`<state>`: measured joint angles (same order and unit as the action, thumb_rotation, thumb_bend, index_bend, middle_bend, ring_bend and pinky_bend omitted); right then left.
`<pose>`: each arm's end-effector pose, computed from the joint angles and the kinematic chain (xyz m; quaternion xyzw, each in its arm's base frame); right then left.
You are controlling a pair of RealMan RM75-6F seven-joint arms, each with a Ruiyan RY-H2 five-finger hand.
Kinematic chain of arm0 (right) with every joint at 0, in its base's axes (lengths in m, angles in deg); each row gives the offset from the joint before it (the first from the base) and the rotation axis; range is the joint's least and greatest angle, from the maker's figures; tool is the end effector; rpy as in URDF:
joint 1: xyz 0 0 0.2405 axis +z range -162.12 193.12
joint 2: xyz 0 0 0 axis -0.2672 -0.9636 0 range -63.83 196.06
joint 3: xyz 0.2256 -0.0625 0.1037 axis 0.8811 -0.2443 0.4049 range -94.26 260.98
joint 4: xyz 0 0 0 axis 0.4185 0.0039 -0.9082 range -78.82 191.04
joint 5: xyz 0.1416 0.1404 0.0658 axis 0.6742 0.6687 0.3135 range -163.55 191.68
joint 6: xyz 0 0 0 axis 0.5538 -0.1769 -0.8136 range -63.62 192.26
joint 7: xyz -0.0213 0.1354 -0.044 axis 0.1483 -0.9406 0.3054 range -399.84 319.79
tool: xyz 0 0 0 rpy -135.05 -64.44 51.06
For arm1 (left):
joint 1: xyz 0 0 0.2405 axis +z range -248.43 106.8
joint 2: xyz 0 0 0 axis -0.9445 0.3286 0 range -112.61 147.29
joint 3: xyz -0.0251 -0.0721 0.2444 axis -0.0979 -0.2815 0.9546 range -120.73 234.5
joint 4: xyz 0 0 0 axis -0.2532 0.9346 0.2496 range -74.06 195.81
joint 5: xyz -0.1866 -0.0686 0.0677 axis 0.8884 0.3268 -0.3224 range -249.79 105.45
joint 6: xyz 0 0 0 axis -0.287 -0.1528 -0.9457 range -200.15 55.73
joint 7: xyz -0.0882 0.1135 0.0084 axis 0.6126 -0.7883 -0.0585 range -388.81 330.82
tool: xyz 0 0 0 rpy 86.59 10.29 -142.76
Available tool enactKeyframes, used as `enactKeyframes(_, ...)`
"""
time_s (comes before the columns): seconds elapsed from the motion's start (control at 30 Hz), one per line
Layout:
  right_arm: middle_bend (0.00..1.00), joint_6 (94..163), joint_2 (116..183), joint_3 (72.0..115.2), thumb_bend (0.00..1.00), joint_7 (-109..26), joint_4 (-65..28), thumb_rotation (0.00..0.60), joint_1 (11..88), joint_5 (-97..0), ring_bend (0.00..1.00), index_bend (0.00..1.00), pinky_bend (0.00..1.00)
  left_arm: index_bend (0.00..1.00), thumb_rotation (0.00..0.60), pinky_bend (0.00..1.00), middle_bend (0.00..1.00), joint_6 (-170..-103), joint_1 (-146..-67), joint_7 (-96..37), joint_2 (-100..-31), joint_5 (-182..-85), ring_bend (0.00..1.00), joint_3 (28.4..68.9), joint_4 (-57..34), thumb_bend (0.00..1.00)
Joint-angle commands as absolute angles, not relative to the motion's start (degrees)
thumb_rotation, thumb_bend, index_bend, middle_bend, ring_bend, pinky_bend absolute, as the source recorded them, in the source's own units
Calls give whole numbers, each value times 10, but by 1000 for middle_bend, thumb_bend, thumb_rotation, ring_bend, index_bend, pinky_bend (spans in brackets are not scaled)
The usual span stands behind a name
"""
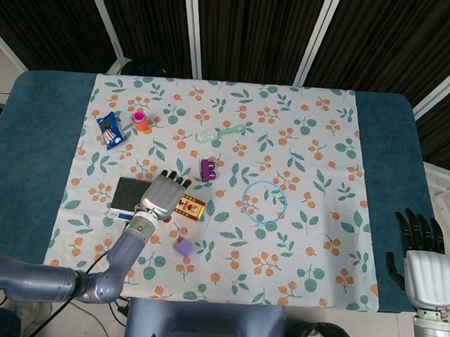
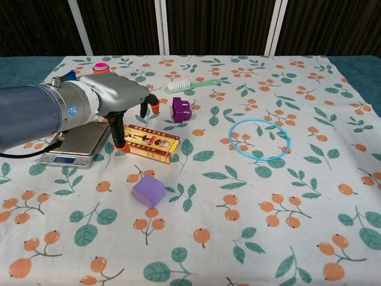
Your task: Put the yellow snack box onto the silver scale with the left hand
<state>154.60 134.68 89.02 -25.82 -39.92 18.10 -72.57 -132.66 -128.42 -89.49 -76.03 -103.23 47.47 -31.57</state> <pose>-0.2889 -0.1768 0.1487 0.5797 -0.3287 0.3845 0.6388 -0.0861 0.3418 -0.0507 -0.8165 -0.2762 -0.2022 0.4650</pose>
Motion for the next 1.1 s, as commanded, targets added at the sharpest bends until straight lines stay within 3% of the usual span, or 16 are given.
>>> enactKeyframes(0.03, 67, 1546, 1347, 891, 513, -260, -399, 600, 181, -725, 58, 34, 25, 254, 600, 232, 288, -1323, -1287, -889, -767, -1040, 164, 482, -304, 109)
enactKeyframes(0.9, 67, 1544, 1346, 891, 514, -262, -398, 600, 181, -722, 58, 34, 26, 309, 600, 260, 338, -1306, -1297, -861, -809, -1074, 193, 512, -236, 212)
enactKeyframes(1.1, 67, 1543, 1345, 891, 512, -263, -398, 600, 181, -720, 58, 34, 25, 353, 600, 293, 431, -1303, -1299, -859, -814, -1077, 252, 515, -230, 257)
